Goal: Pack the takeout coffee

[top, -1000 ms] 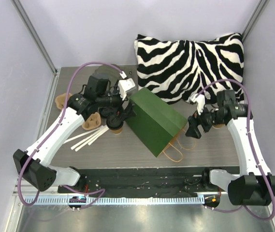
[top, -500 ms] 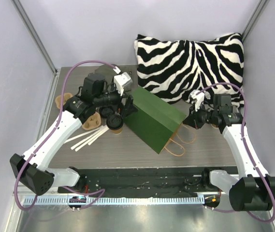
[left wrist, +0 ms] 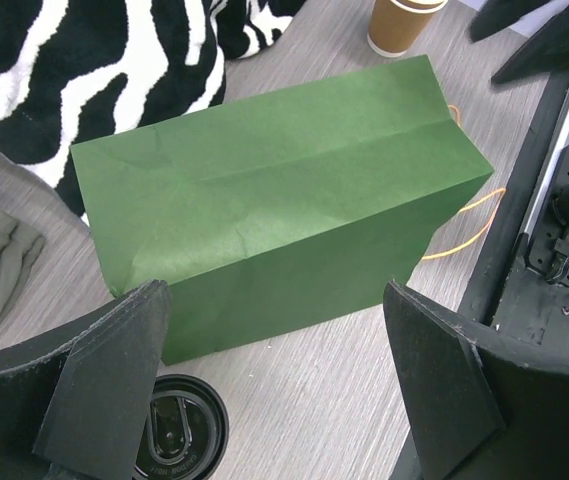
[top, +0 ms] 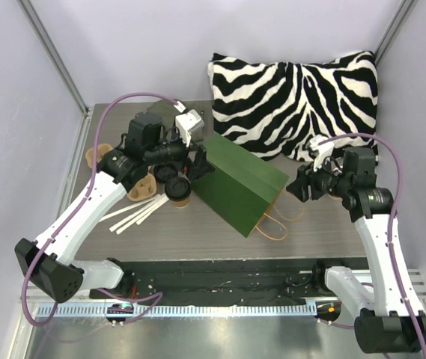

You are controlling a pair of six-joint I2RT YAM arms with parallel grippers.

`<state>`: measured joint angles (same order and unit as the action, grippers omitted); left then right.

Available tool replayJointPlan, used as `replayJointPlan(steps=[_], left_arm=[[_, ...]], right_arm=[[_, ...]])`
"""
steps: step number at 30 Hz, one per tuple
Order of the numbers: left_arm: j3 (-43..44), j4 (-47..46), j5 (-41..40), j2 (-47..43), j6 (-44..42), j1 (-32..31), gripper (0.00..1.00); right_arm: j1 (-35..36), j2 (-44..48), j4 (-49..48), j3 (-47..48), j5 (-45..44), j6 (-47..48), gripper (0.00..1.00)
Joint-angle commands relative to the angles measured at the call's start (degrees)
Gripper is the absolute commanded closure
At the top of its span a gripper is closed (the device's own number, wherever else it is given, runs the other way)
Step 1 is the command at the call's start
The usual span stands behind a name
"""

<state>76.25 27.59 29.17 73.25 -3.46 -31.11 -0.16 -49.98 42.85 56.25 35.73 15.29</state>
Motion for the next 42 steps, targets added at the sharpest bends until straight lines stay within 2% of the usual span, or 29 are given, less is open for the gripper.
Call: replayJointPlan(steps=[1, 7, 11, 12, 13, 14, 16, 17, 22, 26, 29, 30, 32, 33, 35, 36, 37, 39, 41, 42], left_arm=[[0.31, -3.34, 1.33, -0.83, -0.14, 0.09, 0.08], [-0.48, -3.16, 0.81, -1.53, -0.58, 0.0, 0.08], [-1.54, -3.34, 0.63, -2.24, -0.14, 0.09, 0.08], [-1.8, -3.51, 0.63, -2.32, 0.03, 0.09, 0.08], [-2.24, -3.77, 0.54, -2.33, 0.3, 0.09, 0.08], [-2.42, -4.04, 0.63, -2.33, 1.0, 0.0, 0.08], [-2.68, -4.56, 0.8, -2.24, 1.62, 0.0, 0.09], [-2.6, -4.57, 0.8, -2.15, 2.05, 0.09, 0.1], [-1.1, -5.09, 0.89, -0.05, 5.04, 0.0, 0.13], [1.09, -5.44, 0.72, 1.45, 6.1, 0.09, 0.14], [3.02, -5.89, 0.01, 2.5, 6.54, 0.09, 0.13], [4.33, -5.36, -0.25, 2.77, 6.54, 0.09, 0.13], [5.4, -4.92, -0.25, 3.39, 6.89, 0.53, 0.13], [6.27, -4.74, -0.25, 3.47, 7.07, 0.7, 0.13], [6.98, -4.57, 0.01, 4.09, 8.29, 1.4, 0.12], [7.68, -4.31, 0.19, 4.26, 8.65, 1.58, 0.12], [7.95, -4.13, 0.45, 4.53, 9.08, 1.76, 0.12], [7.95, -4.3, 0.71, 4.62, 9.7, 1.76, 0.12], [7.6, -4.39, 1.68, 4.44, 10.66, 1.76, 0.11], [7.43, -4.48, 2.12, 4.27, 10.93, 1.76, 0.11]], right_arm=[[0.16, -5.56, 8.21, -1.31, -5.49, 11.16, 0.35], [0.16, -11.01, 4.27, -4.83, -6.19, 12.57, 0.32], [0.16, -12.43, 3.56, -6.59, -7.25, 14.24, 0.35], [0.16, -12.6, 3.64, -6.85, -7.25, 14.59, 0.38], [0.16, -12.86, 3.99, -6.85, -7.16, 15.2, 0.51], [0.16, -12.95, 4.6, -6.25, -6.55, 15.47, 0.59], [0.16, -13.65, 10.02, -3.79, -4.01, 16.87, 0.83], [0.16, -14.53, 12.23, 0.05, 0.18, 17.58, 0.99], [0.16, -15.59, 23.58, 11.85, 15.49, 14.52, 0.99], [0.08, -13.57, 20.44, 18.27, 26.92, 1.7, 0.99], [-4.22, -12.95, 15.35, 18.11, 34.39, -9.19, 0.99], [-4.67, -12.26, 10.9, 17.58, 37.37, -17.49, 0.99], [-4.85, -10.77, 3.69, 14.52, 38.54, -27.62, 0.99], [-4.85, -8.67, -6.8, 12.94, 38.19, -40.21, 0.99], [-4.67, -6.2, -18.18, 7.84, 37.93, -54.33, 0.99], [-4.67, -5.06, -32.34, 5.74, 37.49, -69.54, 0.99], [-4.58, -2.87, -39.26, 1.8, 36.27, -75.96, 0.99], [-4.5, -1.8, -48.96, -0.26, 34.86, -84.16, 0.99], [-4.32, -1.96, -46.12, 0.61, 32.66, -84.9, 0.99], [-4.32, -2.4, -41.4, 1.4, 31.96, -84.2, 0.99]])
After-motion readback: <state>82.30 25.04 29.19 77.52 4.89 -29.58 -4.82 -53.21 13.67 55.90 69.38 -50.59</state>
